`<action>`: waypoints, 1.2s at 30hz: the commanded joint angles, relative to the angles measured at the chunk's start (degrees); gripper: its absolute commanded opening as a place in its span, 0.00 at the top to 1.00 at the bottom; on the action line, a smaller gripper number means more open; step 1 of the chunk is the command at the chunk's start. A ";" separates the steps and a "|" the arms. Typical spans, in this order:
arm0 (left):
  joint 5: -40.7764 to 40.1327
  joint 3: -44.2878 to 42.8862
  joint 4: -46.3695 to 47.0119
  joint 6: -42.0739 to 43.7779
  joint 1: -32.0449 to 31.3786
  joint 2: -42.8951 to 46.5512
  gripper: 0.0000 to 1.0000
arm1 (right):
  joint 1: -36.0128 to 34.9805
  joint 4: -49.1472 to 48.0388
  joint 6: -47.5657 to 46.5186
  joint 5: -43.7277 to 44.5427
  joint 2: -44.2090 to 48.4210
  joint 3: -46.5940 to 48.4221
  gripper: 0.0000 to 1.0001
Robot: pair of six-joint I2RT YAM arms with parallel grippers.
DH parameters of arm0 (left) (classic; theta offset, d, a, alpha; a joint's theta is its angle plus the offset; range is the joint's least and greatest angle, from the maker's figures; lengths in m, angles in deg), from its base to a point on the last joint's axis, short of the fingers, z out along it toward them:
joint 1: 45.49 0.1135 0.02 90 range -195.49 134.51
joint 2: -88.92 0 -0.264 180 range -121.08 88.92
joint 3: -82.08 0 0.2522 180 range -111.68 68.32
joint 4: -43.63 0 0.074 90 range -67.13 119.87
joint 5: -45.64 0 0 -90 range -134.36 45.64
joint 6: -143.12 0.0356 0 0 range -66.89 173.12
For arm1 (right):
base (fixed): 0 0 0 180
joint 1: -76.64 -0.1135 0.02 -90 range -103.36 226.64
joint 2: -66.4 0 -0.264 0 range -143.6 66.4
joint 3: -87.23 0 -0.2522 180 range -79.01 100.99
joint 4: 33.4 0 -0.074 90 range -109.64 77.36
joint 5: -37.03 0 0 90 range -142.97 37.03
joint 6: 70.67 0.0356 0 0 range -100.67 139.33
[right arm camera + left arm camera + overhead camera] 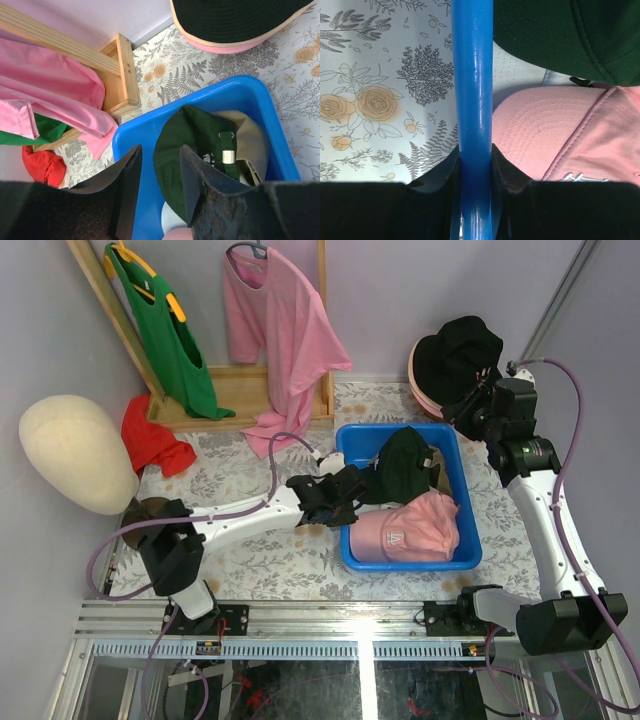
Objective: Stack the hats
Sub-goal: Move the bin to the center of the board.
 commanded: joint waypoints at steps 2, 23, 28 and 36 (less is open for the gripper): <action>-0.54 -3.69 4.00 -4.93 -0.13 -2.48 1.00 | -0.46 -0.26 -0.80 -2.47 1.23 3.49 0.56; 8.91 -19.61 13.54 -6.30 -3.01 -18.34 0.97 | -0.46 -0.50 -0.99 -4.08 0.89 3.32 0.53; 7.34 -16.41 13.85 -6.63 -3.48 -14.48 0.57 | -0.46 -0.77 -1.13 -4.70 0.55 3.79 0.53; 2.17 -11.09 9.88 -6.51 -4.85 -5.42 0.38 | -0.42 -1.89 -1.03 -6.59 -0.19 5.30 0.53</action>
